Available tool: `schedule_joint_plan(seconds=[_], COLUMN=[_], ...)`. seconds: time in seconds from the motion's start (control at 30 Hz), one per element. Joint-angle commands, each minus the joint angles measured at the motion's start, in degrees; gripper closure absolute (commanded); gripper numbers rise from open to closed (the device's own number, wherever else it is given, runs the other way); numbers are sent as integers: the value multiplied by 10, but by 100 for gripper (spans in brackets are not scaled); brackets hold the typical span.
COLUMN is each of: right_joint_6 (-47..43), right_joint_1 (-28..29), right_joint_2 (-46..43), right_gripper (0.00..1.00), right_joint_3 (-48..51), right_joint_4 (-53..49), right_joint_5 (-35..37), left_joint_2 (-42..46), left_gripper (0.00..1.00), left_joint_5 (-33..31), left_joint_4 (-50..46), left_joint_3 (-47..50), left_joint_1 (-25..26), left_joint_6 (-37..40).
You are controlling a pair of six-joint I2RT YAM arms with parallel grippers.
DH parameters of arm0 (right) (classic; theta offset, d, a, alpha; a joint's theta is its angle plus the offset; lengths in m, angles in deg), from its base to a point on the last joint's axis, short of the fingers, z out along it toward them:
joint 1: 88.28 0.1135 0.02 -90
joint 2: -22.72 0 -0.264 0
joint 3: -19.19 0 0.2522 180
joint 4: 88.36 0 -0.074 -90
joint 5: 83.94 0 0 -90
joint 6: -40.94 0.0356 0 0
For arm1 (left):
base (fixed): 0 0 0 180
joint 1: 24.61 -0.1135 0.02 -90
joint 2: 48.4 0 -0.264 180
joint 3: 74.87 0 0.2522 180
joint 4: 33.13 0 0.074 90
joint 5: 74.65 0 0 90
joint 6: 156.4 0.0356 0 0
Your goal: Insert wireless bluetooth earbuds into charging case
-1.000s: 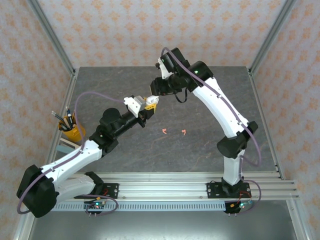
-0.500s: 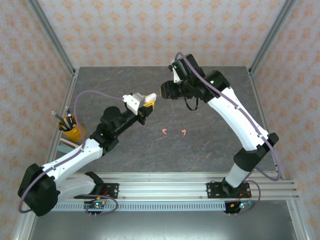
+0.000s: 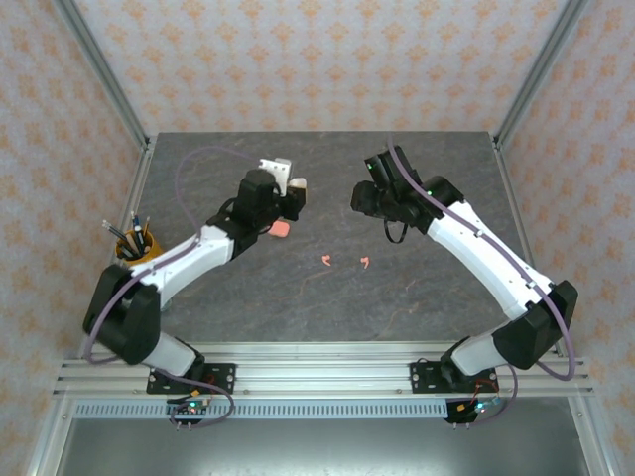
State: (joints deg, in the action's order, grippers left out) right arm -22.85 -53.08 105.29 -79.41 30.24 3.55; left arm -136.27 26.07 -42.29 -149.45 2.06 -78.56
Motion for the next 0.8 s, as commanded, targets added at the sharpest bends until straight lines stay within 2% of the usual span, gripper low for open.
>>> schedule_joint_plan(seconds=[0.0, 0.17, 0.37, 0.77], right_joint_6=[21, 33, 36, 43], right_joint_1=[1, 1, 1, 0], right_joint_2=[-22, -32, -37, -46], right_gripper=[53, 53, 53, 53], right_joint_3=[24, 56, 73, 98], right_joint_4=[35, 48, 51, 56], right_joint_5=[30, 42, 53, 65], left_joint_2=[-76, -211, -366, -523], left_gripper=[100, 100, 100, 100], left_joint_5=[55, 124, 168, 146], left_joint_4=[-85, -166, -245, -347], left_joint_3=[-90, -239, -398, -603], left_joint_1=[-5, -5, -4, -5], left_joint_6=[-32, -47, -60, -86])
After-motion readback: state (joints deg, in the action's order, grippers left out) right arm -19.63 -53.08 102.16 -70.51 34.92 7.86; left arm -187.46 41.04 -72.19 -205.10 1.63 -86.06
